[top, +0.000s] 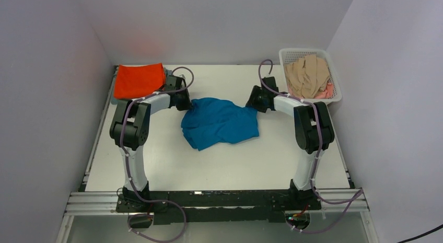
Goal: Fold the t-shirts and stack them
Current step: Flatten out the tshirt
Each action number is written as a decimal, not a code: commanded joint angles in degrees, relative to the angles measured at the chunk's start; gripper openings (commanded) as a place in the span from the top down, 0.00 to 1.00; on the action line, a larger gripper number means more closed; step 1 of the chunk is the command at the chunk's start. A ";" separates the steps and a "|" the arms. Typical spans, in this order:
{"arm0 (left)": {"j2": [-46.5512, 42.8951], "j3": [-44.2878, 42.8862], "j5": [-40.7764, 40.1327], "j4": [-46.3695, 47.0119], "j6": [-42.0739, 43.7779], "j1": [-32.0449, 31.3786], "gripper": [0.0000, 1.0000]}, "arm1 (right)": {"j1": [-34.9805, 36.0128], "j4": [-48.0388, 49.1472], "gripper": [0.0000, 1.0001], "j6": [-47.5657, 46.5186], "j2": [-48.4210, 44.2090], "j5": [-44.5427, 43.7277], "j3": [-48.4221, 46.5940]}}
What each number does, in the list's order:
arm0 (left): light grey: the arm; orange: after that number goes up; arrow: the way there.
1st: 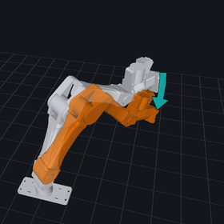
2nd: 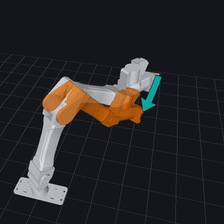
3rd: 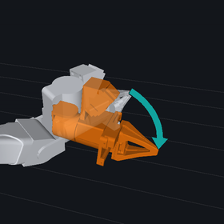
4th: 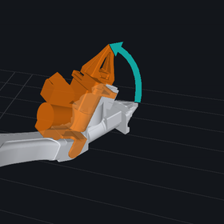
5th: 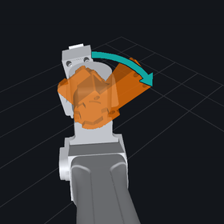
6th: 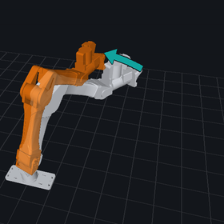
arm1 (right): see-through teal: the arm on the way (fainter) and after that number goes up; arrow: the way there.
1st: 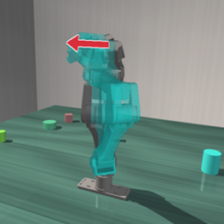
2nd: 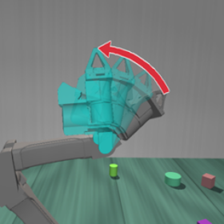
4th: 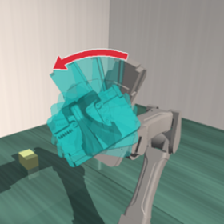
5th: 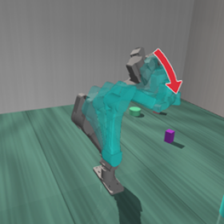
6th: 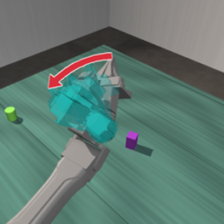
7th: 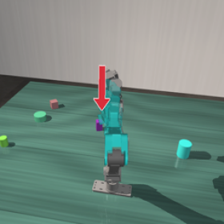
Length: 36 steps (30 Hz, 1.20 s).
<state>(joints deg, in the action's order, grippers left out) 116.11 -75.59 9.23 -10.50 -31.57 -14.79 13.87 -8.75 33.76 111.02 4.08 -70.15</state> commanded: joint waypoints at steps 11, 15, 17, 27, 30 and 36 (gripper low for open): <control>-25.16 10.45 -8.98 5.01 5.79 -1.60 1.00 | 0.27 4.52 1.00 -7.96 -10.82 5.68 -1.71; -35.15 14.38 -9.06 7.38 6.52 -1.73 1.00 | 0.28 6.39 1.00 -10.96 -19.48 8.03 1.53; -39.69 15.78 -9.06 8.17 7.19 -1.72 1.00 | 0.24 7.24 1.00 -12.51 -23.60 10.03 2.69; -65.66 13.38 -15.03 6.50 12.89 -1.90 1.00 | 0.54 4.26 1.00 -17.68 -44.51 11.00 -1.07; -71.74 10.41 -13.88 5.96 14.71 -1.91 1.00 | 0.62 1.54 1.00 -17.71 -49.25 13.88 -5.24; -78.40 0.93 -8.68 3.06 16.65 -1.97 1.00 | 0.81 -3.21 1.00 -14.57 -55.00 23.35 -15.54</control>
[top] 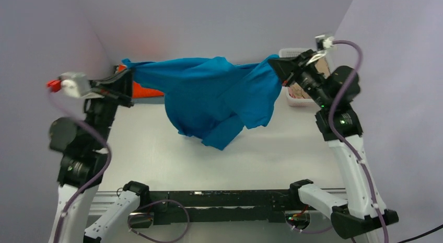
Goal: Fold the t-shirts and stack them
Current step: Flatten out the tshirt
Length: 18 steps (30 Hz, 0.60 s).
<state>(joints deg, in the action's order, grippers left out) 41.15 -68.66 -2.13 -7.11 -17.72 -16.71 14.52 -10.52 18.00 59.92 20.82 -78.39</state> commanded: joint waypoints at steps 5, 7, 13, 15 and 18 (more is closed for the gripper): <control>-5.31 -15.82 7.58 -4.97 3.52 -0.01 1.00 | 0.07 -3.44 1.00 4.27 -6.11 13.69 -15.39; -5.77 -19.71 9.55 -5.93 3.62 0.05 1.00 | 0.07 -3.68 1.00 5.64 -6.55 16.30 -18.29; -4.29 -27.15 12.36 -8.31 3.90 0.05 1.00 | 0.07 -3.89 1.00 6.98 -6.20 17.75 -24.63; -2.92 -28.05 11.36 -8.56 4.08 0.06 1.00 | 0.01 -3.10 1.00 6.79 -5.85 17.04 -24.45; 0.01 -27.59 8.64 -8.52 4.37 0.02 1.00 | 0.07 -2.36 1.00 6.03 -4.01 15.13 -23.21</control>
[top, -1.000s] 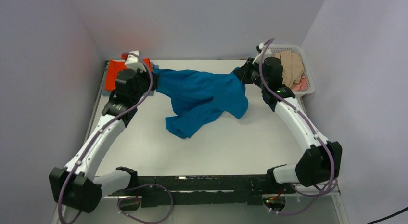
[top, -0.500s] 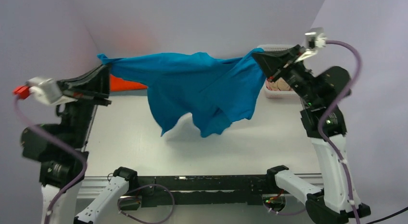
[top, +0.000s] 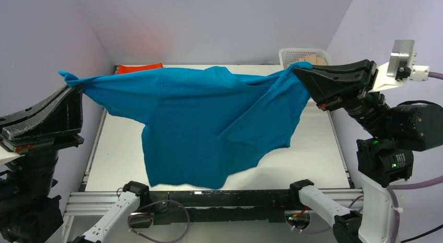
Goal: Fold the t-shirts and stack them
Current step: Flatten out the tshirt
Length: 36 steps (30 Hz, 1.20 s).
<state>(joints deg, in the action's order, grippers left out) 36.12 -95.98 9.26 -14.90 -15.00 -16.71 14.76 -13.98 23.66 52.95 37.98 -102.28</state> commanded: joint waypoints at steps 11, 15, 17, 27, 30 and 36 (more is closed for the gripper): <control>28.87 15.00 -29.15 6.78 2.38 2.23 1.00 | -0.48 8.85 1.00 -5.22 18.57 -18.27 16.61; 44.46 18.12 -27.34 7.56 -3.75 5.70 1.00 | -1.15 17.84 1.00 -5.98 28.66 -21.17 25.46; 53.31 17.11 -23.65 7.69 -5.60 6.67 0.77 | -1.58 19.91 0.97 -5.92 35.64 -20.67 27.02; 79.30 -0.33 -16.10 1.77 -6.53 7.48 0.01 | -2.68 8.27 0.01 -8.49 69.20 -29.11 4.11; 75.77 1.73 -12.61 3.50 -6.45 7.40 0.01 | -2.30 5.26 0.00 -8.79 68.17 -39.17 2.13; 65.48 10.32 -9.81 -0.70 -10.19 4.23 0.01 | 0.23 3.99 0.00 -8.80 57.11 -42.88 11.53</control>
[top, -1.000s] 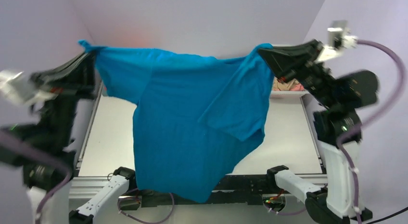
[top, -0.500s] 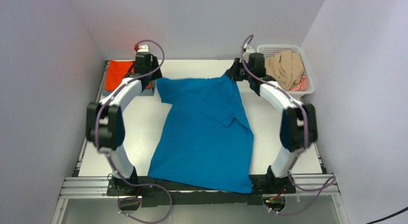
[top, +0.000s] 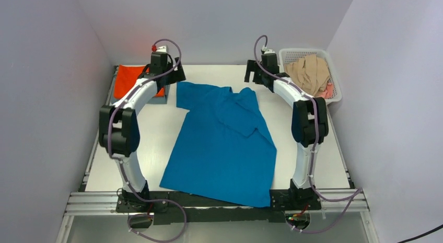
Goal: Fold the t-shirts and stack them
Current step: Flatten out the tshirt
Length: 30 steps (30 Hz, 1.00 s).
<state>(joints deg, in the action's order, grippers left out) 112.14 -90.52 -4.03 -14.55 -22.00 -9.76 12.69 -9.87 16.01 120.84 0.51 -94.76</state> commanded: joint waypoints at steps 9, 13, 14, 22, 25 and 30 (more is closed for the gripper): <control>-30.73 38.93 13.84 4.44 -14.35 -16.91 0.01 | 8.05 -2.27 0.00 -2.41 -13.95 13.03 12.73; -35.77 51.45 18.95 9.79 -19.51 -21.69 0.01 | 8.58 -4.56 0.00 -1.38 -7.37 14.35 6.93; -36.66 53.94 19.45 10.96 -20.55 -22.63 0.01 | 8.58 -4.70 0.00 -1.28 -5.66 14.92 6.07; -28.39 59.03 16.72 12.85 -23.31 -23.12 0.00 | 8.19 -5.15 0.00 -1.49 5.51 10.28 -1.92; -22.26 54.89 15.00 9.40 -22.79 -19.59 0.01 | 6.74 -4.26 0.00 -0.22 4.85 7.67 1.31; -10.48 37.24 6.22 -2.57 -18.91 -13.26 0.01 | 0.11 -2.88 0.00 9.16 -2.27 4.14 13.67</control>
<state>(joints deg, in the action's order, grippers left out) 91.42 -44.91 14.04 -3.79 -45.28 -28.38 19.16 -11.33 17.74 124.42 10.04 -89.60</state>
